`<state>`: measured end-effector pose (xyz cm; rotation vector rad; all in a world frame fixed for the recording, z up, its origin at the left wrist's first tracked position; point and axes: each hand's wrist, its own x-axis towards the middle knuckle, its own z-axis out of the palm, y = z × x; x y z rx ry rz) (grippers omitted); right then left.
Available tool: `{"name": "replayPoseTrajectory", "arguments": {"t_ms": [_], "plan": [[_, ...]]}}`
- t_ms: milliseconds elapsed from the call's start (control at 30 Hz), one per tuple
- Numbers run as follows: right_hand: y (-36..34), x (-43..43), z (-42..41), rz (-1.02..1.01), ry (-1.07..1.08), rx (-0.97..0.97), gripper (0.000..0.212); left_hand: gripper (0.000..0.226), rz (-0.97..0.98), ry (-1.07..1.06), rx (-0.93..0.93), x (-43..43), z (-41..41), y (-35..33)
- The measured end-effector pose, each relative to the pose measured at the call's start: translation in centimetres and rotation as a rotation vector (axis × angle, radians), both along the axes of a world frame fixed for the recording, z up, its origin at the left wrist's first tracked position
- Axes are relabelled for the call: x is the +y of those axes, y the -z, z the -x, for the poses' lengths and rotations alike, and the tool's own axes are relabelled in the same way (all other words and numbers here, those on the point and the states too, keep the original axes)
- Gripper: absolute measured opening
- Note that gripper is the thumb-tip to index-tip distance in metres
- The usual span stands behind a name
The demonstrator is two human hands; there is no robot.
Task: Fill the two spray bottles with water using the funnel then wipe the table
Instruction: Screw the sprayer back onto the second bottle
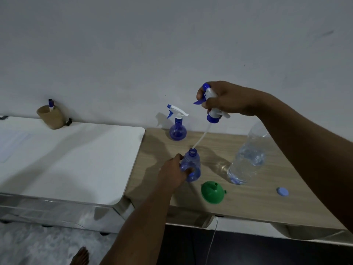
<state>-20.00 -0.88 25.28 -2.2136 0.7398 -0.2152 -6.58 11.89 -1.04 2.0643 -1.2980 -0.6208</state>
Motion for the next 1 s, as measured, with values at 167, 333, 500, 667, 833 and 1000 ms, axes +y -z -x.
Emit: {"name": "replayPoseTrajectory", "arguments": {"t_ms": [167, 333, 500, 667, 833, 1000], "plan": [[1.8, -0.1, -0.6, -0.011, -0.013, 0.069, 0.018, 0.040, -0.014, 0.032, 0.017, -0.1, -0.3, -0.1], [6.7, -0.7, -1.8, 0.088, -0.077, 0.220, 0.030, 0.044, 0.006, 0.021, -0.006, -0.1, -0.3, -0.1], [11.5, -0.5, -2.7, 0.226, -0.078, 0.295, 0.045, 0.047, 0.015, 0.017, -0.010, -0.1, -0.1, -0.1], [14.0, 0.3, -2.9, 0.319, -0.111, 0.345, 0.038, 0.050, 0.013, 0.027, 0.030, -0.1, -0.1, 0.1], [15.4, 1.2, -2.2, 0.359, -0.146, 0.309, 0.057, 0.048, 0.022, 0.025, 0.037, -0.2, -0.2, 0.1], [16.0, 1.7, -2.1, 0.313, -0.115, 0.235, 0.061, 0.052, 0.027, 0.022, 0.041, -0.3, -0.2, 0.3]]}}
